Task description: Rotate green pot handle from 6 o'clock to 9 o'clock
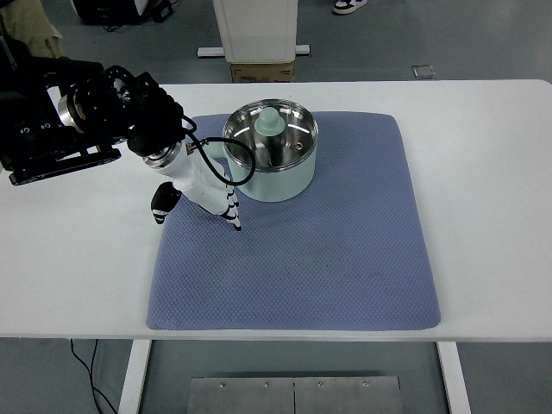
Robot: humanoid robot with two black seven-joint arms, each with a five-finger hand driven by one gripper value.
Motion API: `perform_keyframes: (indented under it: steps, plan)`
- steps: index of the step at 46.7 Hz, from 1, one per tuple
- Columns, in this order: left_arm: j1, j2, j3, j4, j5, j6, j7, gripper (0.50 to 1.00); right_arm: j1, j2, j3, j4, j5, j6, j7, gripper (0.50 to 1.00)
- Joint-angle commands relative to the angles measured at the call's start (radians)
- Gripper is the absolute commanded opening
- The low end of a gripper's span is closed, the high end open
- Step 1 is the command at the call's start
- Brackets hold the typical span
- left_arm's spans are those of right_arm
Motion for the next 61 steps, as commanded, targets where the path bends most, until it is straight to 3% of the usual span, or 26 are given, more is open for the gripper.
perform_keyframes:
  steps: [1,36,61]
  plan:
    - [0.003,-0.002,-0.001,-0.015,-0.046,0.004,0.0,1.0,0.0,0.0,0.0,0.0,0.0,0.0,0.0,1.0]
    - [0.021,-0.022,-0.095,-0.042,-0.64,0.033,0.0,1.0,0.0,0.0,0.0,0.0,0.0,0.0,0.0,1.0]
    - [0.049,-0.025,-0.162,0.015,-1.058,0.046,0.0,1.0,0.0,0.0,0.0,0.0,0.0,0.0,0.0,1.0]
